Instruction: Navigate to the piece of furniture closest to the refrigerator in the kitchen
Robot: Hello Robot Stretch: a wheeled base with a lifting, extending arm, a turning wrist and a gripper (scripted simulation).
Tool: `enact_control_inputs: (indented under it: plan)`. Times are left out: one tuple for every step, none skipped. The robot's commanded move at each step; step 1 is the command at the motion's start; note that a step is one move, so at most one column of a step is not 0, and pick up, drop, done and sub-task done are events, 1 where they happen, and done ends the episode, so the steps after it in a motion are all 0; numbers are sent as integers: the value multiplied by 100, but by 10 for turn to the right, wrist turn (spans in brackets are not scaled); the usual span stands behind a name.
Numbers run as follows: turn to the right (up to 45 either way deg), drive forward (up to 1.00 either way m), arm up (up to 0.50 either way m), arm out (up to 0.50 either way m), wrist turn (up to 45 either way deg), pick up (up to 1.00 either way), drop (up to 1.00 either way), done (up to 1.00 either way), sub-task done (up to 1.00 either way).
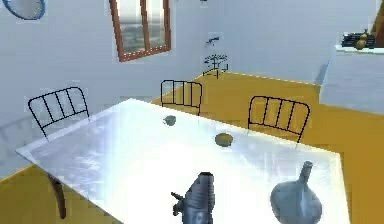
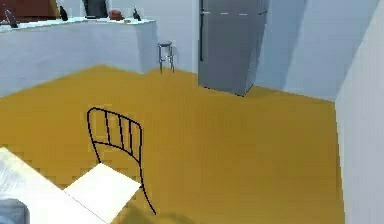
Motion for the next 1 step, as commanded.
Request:
enact_control_inputs:
  plan:
    - [450,0,0,0,0,0,0,0,0]
